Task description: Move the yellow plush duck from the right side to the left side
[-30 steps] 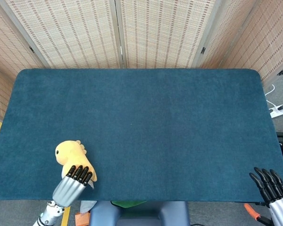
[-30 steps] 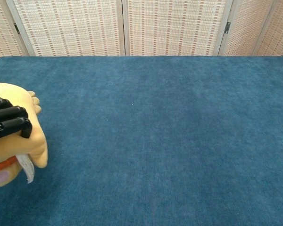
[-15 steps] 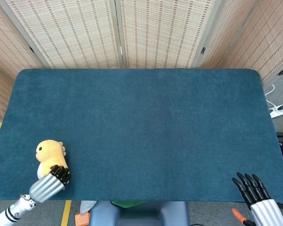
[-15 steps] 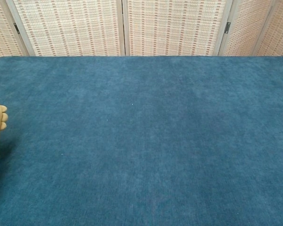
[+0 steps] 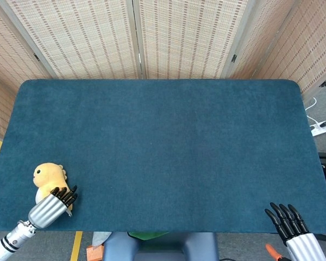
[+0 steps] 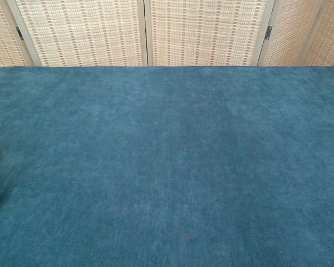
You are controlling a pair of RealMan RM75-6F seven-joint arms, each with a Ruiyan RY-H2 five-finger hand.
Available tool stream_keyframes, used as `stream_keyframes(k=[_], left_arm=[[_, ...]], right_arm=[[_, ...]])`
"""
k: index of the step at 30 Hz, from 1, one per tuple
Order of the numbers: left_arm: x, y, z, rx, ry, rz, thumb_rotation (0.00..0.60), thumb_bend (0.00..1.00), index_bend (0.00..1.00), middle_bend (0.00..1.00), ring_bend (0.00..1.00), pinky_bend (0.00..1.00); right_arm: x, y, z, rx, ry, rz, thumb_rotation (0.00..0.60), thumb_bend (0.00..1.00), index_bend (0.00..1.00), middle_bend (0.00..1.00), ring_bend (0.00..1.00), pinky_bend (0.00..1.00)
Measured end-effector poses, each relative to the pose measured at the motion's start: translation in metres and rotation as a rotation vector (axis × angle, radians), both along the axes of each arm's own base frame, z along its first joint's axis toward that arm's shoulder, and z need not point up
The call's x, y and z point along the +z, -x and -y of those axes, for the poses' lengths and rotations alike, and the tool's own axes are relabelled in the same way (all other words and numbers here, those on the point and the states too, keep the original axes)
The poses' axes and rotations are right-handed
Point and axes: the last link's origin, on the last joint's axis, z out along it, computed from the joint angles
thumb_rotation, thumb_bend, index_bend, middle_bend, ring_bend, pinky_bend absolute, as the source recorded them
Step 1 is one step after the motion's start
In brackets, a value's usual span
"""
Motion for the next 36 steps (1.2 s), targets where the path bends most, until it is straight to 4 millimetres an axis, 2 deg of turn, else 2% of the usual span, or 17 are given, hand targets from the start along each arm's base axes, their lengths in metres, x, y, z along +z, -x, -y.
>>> stream_keyframes(k=[1,4,10,18,25,32,36], left_arm=[[0.0,0.0,0.0,0.005,-0.003,0.003,0.6,0.35,0.0,0.0,0.0,0.26],[0.002,0.0,-0.001,0.035,-0.008,0.05,0.6,0.29,0.0,0.0,0.0,0.13],[0.01,-0.012,0.003,0.062,-0.014,0.261,0.6,0.26,0.0,0.0,0.0,0.11],[0.033,-0.029,0.028,0.031,-0.016,0.501,0.6,0.25,0.0,0.0,0.0,0.11],[0.061,-0.039,0.073,0.149,-0.042,0.699,0.6,0.27,0.0,0.0,0.0,0.12],[0.104,-0.054,0.131,0.502,-0.192,0.896,0.6,0.27,0.0,0.0,0.0,0.11],[0.123,-0.049,0.161,0.714,-0.323,0.906,0.6,0.28,0.0,0.0,0.0,0.1]], right_arm=[[0.0,0.0,-0.001,-0.001,-0.002,-0.002,0.6,0.19,0.0,0.0,0.0,0.0],[0.001,0.0,-0.002,0.0,0.001,-0.001,0.6,0.2,0.0,0.0,0.0,0.0],[0.0,0.0,-0.002,0.006,0.005,-0.002,0.6,0.2,0.0,0.0,0.0,0.0],[0.002,-0.001,0.0,0.016,0.005,0.004,0.6,0.21,0.0,0.0,0.0,0.0],[0.014,-0.003,0.006,0.029,0.04,0.032,0.6,0.21,0.0,0.0,0.0,0.0],[0.026,-0.002,0.014,0.006,0.123,0.024,0.6,0.21,0.0,0.0,0.0,0.0],[0.033,0.001,0.014,-0.021,0.153,0.017,0.6,0.21,0.0,0.0,0.0,0.0]])
